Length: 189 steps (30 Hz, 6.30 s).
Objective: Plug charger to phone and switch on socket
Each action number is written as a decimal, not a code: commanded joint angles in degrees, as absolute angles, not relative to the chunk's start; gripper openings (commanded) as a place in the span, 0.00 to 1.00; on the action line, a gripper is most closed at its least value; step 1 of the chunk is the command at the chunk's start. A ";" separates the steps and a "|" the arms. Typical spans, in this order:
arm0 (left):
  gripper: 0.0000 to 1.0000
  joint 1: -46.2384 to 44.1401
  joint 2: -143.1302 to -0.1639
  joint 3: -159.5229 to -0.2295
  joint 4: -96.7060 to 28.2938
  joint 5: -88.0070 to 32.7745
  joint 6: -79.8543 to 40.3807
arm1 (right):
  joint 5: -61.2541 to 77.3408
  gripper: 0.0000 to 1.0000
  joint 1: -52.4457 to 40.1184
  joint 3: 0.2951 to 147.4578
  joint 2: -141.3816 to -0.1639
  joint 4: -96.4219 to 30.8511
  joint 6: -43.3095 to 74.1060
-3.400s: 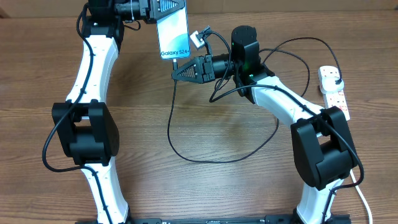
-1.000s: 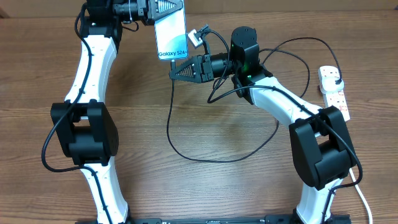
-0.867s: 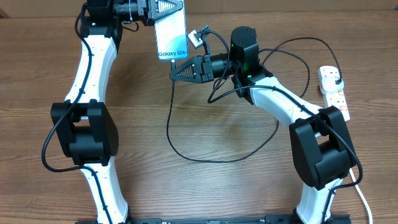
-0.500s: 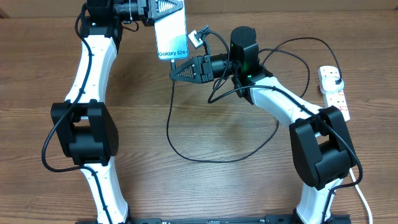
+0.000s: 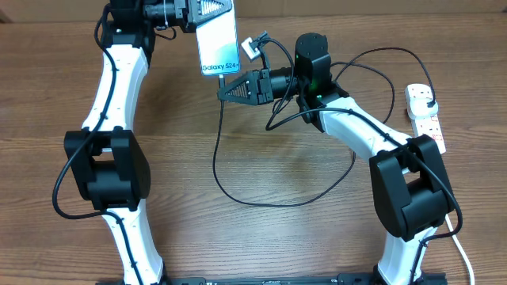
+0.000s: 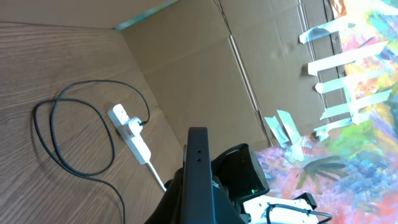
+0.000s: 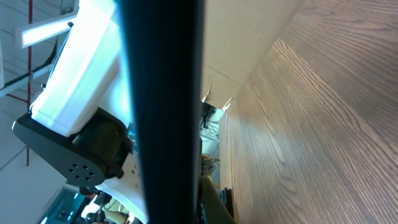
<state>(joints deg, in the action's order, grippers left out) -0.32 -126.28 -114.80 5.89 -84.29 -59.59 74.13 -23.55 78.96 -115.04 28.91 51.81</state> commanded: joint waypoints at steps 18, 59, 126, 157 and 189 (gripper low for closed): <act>0.04 -0.23 -126.02 -115.48 5.80 -83.40 -59.29 | 73.63 0.04 -22.00 80.16 -114.89 29.50 49.17; 0.04 -1.13 -126.02 -115.48 6.04 -82.67 -63.24 | 76.18 0.04 -22.11 80.12 -114.89 29.47 41.67; 0.04 4.12 -125.99 -115.48 5.98 -88.20 -62.43 | 76.84 1.00 -17.69 80.12 -114.89 30.02 48.88; 0.04 -3.36 -126.02 -115.48 -32.05 -68.53 -25.41 | 38.39 1.00 1.61 80.12 -103.74 -34.20 20.43; 0.04 -18.61 -141.29 -115.48 -38.70 -40.58 -25.32 | 35.59 1.00 1.61 80.09 -102.54 -36.82 17.65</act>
<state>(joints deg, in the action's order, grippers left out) -16.86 -141.60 -114.69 -38.96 -44.05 -24.12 36.99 1.78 79.40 -103.44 -36.91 18.35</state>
